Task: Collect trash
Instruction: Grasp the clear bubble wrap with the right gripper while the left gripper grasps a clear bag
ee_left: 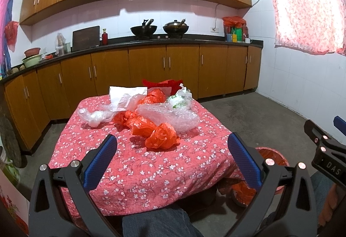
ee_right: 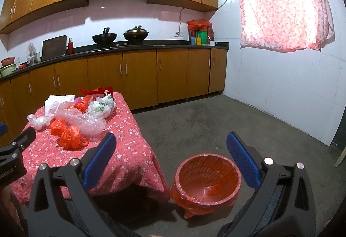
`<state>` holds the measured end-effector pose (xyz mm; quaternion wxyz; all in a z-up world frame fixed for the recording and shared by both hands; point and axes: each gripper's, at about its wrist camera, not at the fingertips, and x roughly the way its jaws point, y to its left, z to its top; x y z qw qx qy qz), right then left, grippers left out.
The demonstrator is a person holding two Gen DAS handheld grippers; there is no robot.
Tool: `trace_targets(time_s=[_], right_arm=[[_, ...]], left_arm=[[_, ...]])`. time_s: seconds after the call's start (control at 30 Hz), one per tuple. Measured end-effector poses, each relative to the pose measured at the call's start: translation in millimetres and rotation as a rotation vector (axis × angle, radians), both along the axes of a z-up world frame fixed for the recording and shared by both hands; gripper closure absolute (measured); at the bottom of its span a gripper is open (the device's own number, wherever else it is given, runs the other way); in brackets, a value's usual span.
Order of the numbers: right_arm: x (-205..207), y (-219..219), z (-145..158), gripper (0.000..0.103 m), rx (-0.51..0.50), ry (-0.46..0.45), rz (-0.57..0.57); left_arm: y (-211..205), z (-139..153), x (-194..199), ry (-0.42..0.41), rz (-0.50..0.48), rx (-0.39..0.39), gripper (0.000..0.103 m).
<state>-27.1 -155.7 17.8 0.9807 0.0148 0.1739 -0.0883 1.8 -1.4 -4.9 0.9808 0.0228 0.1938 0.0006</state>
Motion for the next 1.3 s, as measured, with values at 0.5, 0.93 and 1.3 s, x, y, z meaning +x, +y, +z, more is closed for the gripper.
trace_targets(time_s=[0.5,0.93,1.3], right_arm=[[90.4,36.2,-1.1,0.018,0.096,0.079,0.231],[201.3,119.0,-44.8,0.024,0.033,0.208,0.457],[257.9,137.4,-77.4,0.046,0.08,0.301,0.496]], left_arm=[[86.3,-10.8,55.9,0.05,0.22,-0.064,0.002],[164.1,-28.4,111.6,0.06,0.347,-0.041,0.007],[192.8,-48.7,143.5,0.105,0.383,-0.056,0.013]])
